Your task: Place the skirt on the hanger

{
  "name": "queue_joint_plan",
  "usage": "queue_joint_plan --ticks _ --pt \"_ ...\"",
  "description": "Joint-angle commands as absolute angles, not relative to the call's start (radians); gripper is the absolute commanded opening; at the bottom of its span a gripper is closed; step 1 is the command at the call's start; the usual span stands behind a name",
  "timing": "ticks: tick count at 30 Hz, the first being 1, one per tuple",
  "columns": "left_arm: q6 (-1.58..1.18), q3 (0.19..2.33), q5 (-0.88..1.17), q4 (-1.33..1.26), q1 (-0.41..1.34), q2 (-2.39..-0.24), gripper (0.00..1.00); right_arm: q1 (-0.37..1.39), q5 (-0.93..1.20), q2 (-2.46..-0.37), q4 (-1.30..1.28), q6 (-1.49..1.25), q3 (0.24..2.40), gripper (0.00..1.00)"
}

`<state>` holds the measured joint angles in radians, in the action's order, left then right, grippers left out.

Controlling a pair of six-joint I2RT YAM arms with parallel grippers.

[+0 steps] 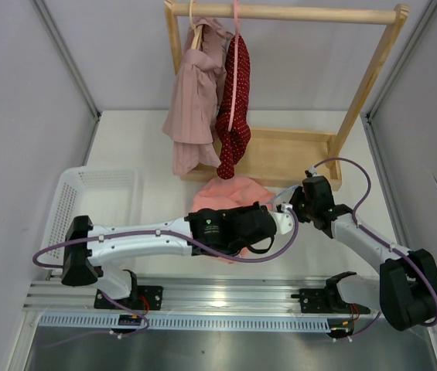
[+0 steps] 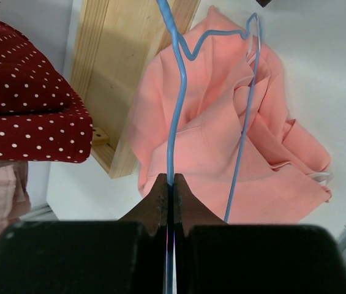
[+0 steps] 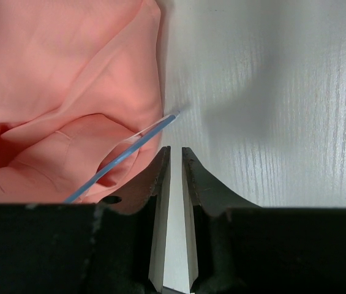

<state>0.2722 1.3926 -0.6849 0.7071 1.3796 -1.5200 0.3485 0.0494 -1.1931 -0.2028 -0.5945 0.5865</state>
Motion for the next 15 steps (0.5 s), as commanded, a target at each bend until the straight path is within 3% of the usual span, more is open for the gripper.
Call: queue_joint_plan --ticks 1,10,15 --pt "0.337 1.454 -0.704 0.753 1.378 -1.536 0.0 0.347 0.041 -1.201 -0.172 -0.595 0.6 0.19" --pt "0.351 1.48 -0.669 0.79 1.368 -1.559 0.0 0.377 0.064 -1.197 -0.138 -0.6 0.568 0.25" --pt "0.322 1.477 -0.67 0.798 1.353 -1.557 0.0 0.38 0.109 -1.221 0.042 -0.69 0.482 0.29"
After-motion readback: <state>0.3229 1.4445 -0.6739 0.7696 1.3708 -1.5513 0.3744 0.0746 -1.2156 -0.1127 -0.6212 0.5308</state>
